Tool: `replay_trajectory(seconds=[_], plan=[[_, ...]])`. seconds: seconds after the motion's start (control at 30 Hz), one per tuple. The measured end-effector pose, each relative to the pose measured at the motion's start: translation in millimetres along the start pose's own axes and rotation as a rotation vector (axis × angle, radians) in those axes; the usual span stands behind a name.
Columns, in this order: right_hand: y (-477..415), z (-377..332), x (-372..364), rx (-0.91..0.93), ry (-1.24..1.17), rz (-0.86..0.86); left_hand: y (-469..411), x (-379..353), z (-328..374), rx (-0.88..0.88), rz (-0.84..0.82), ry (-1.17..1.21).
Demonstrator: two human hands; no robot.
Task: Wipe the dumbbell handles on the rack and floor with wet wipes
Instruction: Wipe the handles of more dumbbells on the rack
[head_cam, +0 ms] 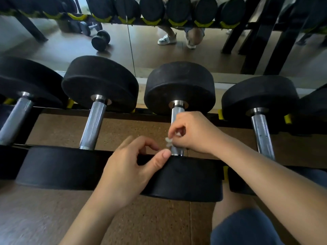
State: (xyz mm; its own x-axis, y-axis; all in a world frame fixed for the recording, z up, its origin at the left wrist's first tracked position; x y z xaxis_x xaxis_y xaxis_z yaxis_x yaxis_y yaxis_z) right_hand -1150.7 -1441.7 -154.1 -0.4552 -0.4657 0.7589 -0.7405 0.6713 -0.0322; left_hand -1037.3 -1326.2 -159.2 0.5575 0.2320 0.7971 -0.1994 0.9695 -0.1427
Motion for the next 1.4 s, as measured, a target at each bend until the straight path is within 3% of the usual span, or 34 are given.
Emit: replay_trajectory(seconds=[0.1,0.23,0.27,0.37,0.43,0.53,0.63,0.77,0.93,1.1,1.27,1.4], plan=[[-3,-1,0,0.049,0.083,0.028,3,0,-9,0.122,0.064,0.152],[-6,6,27,0.037,0.083,0.234,2,1,-12,0.195,0.115,0.246],[-7,6,27,0.036,0.086,0.214,3,2,-11,0.195,0.118,0.251],[4,-11,-4,0.098,0.156,-0.140,4,2,-9,0.173,0.109,0.271],[10,-18,-18,0.121,0.217,-0.285,3,2,-9,0.164,0.105,0.286],[-15,-26,-8,0.169,0.442,-0.185,3,1,-6,0.134,0.069,0.297],[-32,-27,11,0.133,0.478,0.002,4,3,-7,0.120,0.057,0.277],[-10,-26,-16,0.088,0.402,-0.161,-2,1,-9,0.104,-0.018,0.297],[-30,-6,30,0.023,0.341,0.261,-2,2,-8,0.109,-0.016,0.282],[-7,4,11,0.000,0.098,0.205,-4,1,-9,0.121,-0.017,0.249],[-15,15,39,0.027,0.048,0.571,-4,3,-6,0.100,-0.039,0.205],[0,37,31,-0.128,-0.217,0.642,-8,3,-9,0.120,-0.047,0.196]])
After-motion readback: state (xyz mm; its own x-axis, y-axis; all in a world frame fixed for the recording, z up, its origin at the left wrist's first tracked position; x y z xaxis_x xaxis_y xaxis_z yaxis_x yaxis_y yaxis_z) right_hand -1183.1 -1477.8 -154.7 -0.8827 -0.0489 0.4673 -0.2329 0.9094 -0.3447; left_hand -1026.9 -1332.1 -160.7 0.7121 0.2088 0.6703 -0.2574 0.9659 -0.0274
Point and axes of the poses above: each hand's wrist, its own y-axis away from the middle knuckle, its own x-axis out of the back of the hand, z = x × y, the point moved 8 cm from there along -y, towards the middle knuckle, and after that the axes turned 11 degrees about -y, right-handed, at the moved point
